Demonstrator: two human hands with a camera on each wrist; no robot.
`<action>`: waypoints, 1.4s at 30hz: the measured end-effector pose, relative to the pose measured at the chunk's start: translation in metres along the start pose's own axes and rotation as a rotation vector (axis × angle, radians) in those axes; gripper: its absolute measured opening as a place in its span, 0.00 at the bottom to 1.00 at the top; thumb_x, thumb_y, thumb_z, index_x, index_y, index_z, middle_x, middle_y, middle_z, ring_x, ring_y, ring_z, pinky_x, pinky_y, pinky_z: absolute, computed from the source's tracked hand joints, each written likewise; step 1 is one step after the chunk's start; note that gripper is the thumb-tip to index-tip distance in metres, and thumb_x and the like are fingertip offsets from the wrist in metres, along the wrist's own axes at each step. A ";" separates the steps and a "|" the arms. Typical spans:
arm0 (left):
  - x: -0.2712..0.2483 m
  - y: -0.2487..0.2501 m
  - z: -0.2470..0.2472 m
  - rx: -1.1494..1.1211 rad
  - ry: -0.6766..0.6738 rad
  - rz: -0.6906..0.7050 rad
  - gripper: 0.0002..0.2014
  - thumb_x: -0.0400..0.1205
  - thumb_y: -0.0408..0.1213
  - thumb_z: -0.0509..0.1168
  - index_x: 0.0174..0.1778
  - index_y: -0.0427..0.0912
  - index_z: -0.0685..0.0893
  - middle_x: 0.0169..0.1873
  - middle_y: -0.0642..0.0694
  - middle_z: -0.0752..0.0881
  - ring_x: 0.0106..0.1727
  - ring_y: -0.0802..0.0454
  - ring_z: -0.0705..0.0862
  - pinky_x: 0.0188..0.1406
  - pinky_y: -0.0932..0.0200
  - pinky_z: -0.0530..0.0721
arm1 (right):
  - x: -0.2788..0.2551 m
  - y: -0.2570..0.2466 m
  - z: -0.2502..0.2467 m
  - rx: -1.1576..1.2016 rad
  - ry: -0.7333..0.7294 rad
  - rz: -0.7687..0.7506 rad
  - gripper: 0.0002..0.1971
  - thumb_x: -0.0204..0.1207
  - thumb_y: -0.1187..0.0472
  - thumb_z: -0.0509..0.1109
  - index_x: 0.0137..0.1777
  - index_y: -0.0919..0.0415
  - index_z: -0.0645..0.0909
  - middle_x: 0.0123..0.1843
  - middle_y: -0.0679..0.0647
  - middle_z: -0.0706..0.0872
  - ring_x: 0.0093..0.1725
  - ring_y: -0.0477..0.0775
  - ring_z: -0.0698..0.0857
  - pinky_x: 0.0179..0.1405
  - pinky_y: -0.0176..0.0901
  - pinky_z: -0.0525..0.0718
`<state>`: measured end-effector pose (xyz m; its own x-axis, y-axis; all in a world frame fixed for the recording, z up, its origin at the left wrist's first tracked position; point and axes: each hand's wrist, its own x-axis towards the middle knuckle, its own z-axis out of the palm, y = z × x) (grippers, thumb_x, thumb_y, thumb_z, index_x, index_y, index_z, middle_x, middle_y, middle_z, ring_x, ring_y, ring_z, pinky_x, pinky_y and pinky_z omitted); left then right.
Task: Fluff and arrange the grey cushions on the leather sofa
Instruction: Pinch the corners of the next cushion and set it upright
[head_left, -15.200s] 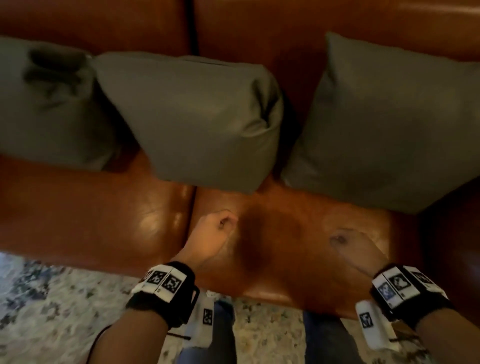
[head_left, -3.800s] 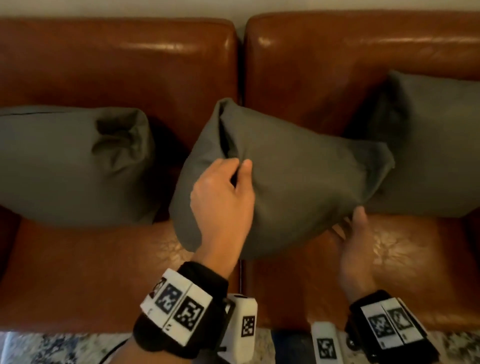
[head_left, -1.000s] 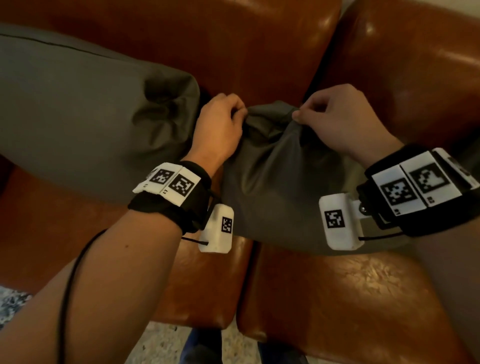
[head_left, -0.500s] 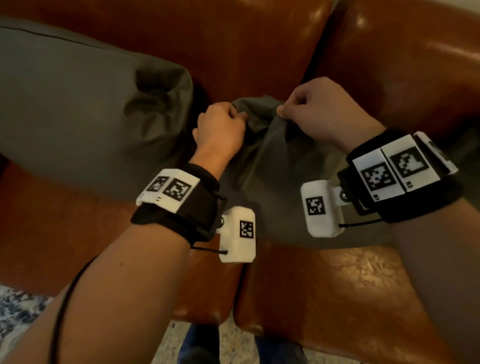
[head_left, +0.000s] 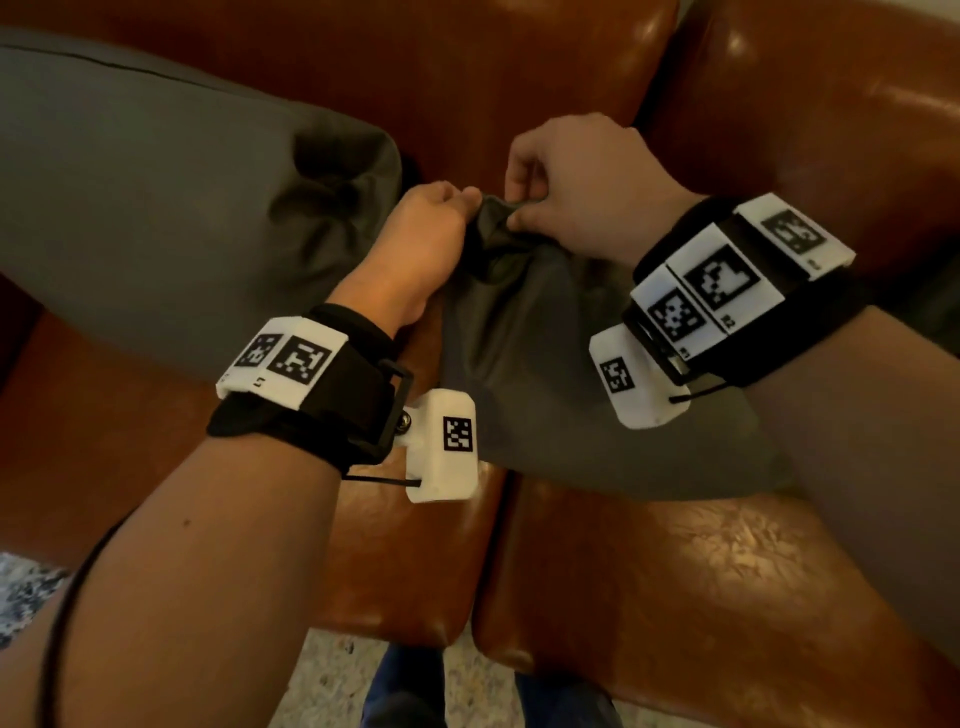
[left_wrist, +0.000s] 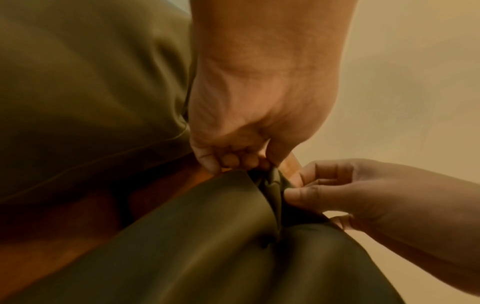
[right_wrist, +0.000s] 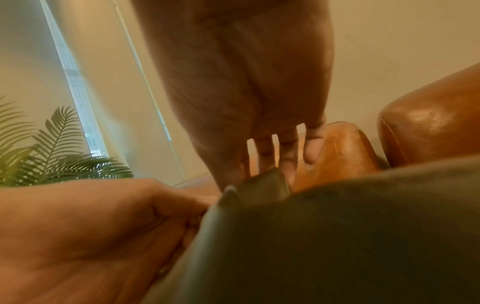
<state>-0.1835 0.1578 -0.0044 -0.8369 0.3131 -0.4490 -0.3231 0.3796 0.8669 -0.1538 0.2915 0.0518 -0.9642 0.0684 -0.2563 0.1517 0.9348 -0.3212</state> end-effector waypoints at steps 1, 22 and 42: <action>-0.002 0.000 -0.002 0.020 0.012 0.021 0.11 0.88 0.44 0.57 0.44 0.44 0.78 0.36 0.49 0.77 0.38 0.55 0.77 0.40 0.59 0.76 | 0.002 0.001 -0.001 0.014 -0.004 0.017 0.05 0.74 0.54 0.77 0.45 0.51 0.84 0.41 0.42 0.79 0.55 0.54 0.82 0.66 0.64 0.77; -0.016 -0.002 -0.010 0.414 0.105 0.155 0.15 0.80 0.53 0.68 0.47 0.44 0.82 0.39 0.51 0.83 0.36 0.56 0.80 0.34 0.57 0.79 | 0.010 0.020 -0.005 0.083 0.002 -0.055 0.08 0.82 0.56 0.68 0.54 0.55 0.88 0.50 0.48 0.86 0.52 0.45 0.82 0.52 0.38 0.74; -0.012 0.002 -0.013 0.105 0.078 0.198 0.09 0.82 0.39 0.60 0.35 0.46 0.75 0.28 0.54 0.73 0.31 0.55 0.73 0.36 0.50 0.72 | -0.001 0.008 0.015 0.287 0.058 -0.230 0.12 0.80 0.59 0.70 0.62 0.52 0.87 0.57 0.46 0.88 0.59 0.43 0.83 0.62 0.37 0.77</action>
<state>-0.1799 0.1436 0.0060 -0.9121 0.3241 -0.2511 -0.1050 0.4073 0.9072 -0.1478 0.2940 0.0358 -0.9896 -0.1050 -0.0984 -0.0236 0.7928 -0.6090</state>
